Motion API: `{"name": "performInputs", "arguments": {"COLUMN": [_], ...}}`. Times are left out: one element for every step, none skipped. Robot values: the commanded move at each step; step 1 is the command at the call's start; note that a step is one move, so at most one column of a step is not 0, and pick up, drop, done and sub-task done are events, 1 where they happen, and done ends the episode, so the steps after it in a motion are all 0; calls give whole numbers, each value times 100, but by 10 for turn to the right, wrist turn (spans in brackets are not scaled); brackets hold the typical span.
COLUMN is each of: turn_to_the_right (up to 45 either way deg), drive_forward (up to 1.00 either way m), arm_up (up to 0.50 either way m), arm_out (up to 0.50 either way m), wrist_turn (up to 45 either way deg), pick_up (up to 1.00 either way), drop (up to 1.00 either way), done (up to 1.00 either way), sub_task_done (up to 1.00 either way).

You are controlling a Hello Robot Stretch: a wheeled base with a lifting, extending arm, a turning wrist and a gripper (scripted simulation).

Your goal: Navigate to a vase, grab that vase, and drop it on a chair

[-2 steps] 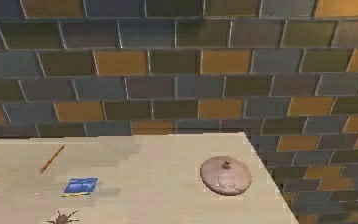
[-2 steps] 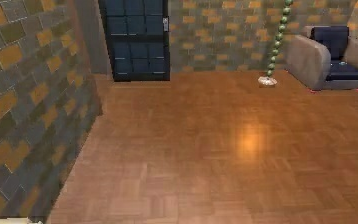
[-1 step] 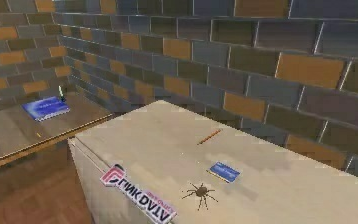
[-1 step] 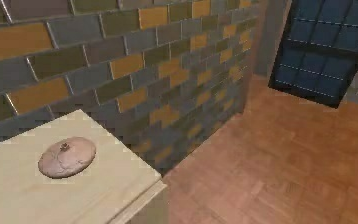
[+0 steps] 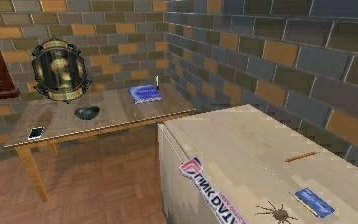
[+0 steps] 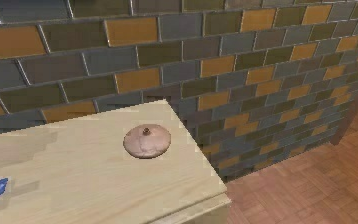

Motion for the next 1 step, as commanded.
{"name": "performInputs", "arguments": {"turn_to_the_right": [0], "drive_forward": [0], "arm_up": [50], "arm_out": [0], "wrist_turn": [0], "pick_up": [0], "drop": [0], "done": [0], "sub_task_done": [0]}}
